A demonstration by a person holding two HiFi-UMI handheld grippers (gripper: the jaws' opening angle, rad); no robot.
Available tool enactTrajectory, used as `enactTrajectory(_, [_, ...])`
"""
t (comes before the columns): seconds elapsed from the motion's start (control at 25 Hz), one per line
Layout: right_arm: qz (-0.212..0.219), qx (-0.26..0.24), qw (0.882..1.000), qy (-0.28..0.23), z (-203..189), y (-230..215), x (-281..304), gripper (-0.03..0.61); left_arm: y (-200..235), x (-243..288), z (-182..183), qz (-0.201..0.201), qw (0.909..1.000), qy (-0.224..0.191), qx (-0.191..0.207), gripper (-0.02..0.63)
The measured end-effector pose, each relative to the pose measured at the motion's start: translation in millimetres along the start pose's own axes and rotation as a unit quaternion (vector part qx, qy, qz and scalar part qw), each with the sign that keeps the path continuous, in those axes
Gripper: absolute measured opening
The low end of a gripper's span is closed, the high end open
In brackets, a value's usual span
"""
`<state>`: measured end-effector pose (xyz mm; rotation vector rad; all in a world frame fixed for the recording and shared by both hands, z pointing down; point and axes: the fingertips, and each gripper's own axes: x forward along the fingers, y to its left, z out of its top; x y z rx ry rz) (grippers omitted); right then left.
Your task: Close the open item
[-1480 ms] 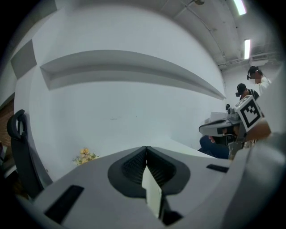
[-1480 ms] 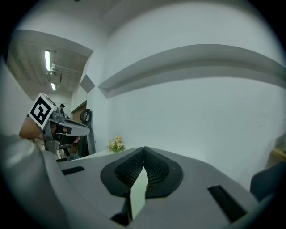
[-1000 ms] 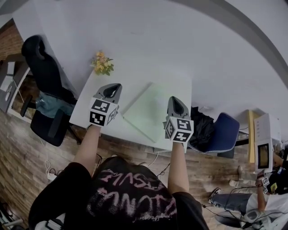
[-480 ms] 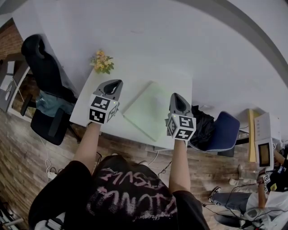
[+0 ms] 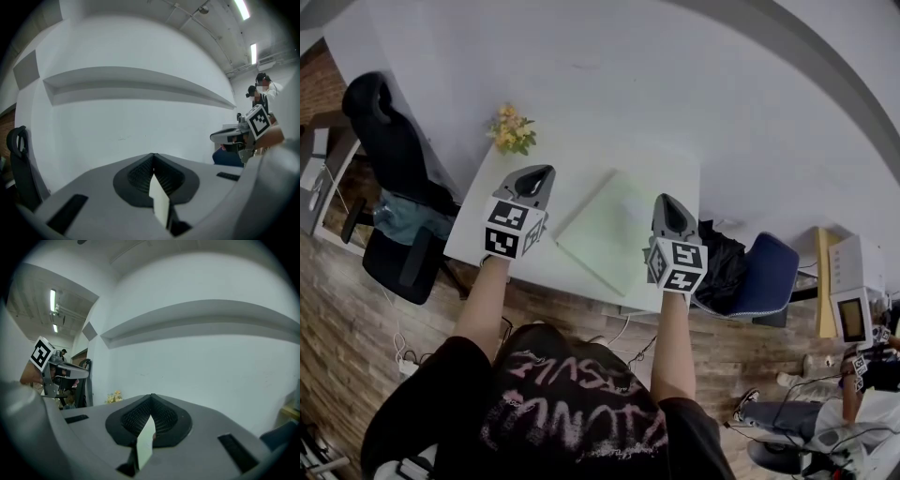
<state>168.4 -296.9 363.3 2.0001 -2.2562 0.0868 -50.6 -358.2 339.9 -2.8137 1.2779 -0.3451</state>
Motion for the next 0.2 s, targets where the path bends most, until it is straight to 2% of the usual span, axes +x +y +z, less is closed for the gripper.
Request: enactTrajectory(0.2, [-0.002, 0.0, 1.0, 0.0, 1.5, -4.3, 2.8, 0.008, 3.5, 3.0, 0.6, 0.004, 1.0, -0.001, -0.001, 0.003])
